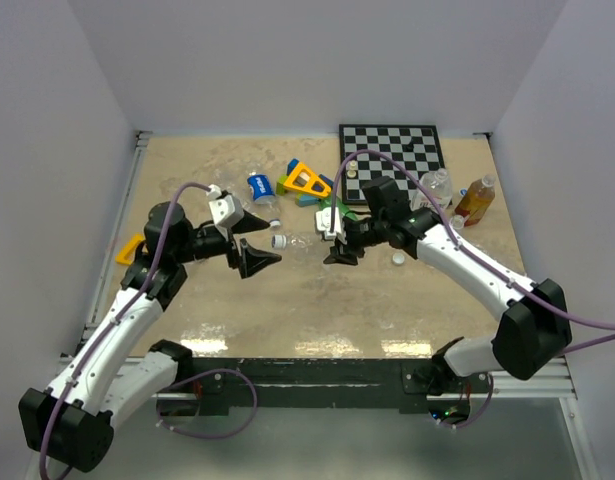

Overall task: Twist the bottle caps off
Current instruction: Unscrew the bottle cap from the plastic bottle.

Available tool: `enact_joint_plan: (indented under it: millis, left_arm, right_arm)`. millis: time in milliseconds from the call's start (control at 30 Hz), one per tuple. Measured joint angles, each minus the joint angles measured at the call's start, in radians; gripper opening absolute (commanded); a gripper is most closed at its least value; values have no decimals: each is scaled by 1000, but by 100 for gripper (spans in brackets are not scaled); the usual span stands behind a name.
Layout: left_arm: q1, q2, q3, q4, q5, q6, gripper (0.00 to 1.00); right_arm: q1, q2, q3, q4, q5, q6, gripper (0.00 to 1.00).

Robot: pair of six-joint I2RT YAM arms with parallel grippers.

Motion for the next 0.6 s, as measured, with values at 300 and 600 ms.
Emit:
enact_joint_plan:
  millis: [300, 600]
  left_arm:
    - [-32, 98, -7, 90, 108, 96, 51]
    - [-35, 127, -7, 60, 60, 132, 56]
  right_arm:
    - [0, 13, 0, -22, -16, -27, 8]
    - [0, 13, 0, -29, -21, -33, 8]
